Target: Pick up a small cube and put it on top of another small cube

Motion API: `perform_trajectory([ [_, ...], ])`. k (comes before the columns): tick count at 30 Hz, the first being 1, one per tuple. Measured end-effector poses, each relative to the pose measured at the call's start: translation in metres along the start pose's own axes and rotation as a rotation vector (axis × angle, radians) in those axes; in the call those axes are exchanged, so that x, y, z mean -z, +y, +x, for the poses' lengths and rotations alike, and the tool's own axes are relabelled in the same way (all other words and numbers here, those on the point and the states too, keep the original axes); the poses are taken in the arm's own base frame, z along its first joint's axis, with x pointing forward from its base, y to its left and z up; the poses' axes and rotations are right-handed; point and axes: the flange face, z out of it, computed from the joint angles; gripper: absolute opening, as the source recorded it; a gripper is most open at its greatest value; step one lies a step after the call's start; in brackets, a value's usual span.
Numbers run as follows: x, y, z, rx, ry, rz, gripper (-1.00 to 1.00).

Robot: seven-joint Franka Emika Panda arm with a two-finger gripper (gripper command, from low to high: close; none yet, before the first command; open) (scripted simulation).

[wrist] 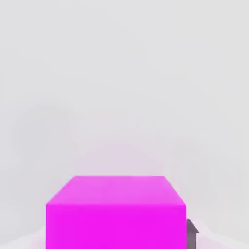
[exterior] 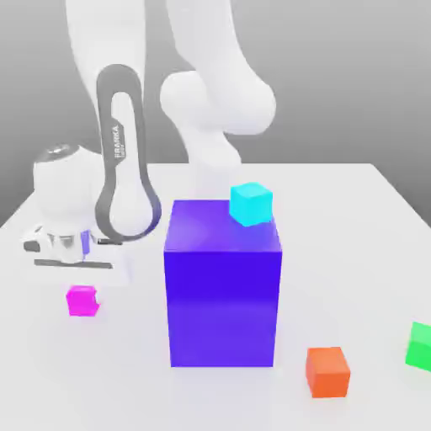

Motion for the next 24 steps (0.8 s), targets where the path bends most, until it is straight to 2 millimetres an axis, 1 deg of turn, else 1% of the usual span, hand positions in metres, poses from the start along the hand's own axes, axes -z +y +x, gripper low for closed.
perform_trajectory([
  [2, 0.005, 0.001, 0.002, 0.002, 0.003, -0.002, -1.0],
  [9, 0.036, 0.003, 0.009, 0.006, 0.016, -0.006, -1.0],
  [14, 0.055, 0.003, 0.007, 0.001, 0.012, -0.004, -1.0],
  [18, 0.066, 0.002, 0.001, -0.006, 0.003, 0.0, -1.0],
  [19, 0.073, 0.0, 0.009, -0.015, 0.017, 0.009, -1.0],
  [20, 0.081, -0.014, 0.019, 0.012, 0.035, 0.018, -1.0],
  [22, 0.099, -0.067, 0.038, 0.123, 0.073, 0.044, -1.0],
  [24, 0.12, -0.116, 0.052, 0.209, 0.11, 0.079, -1.0],
])
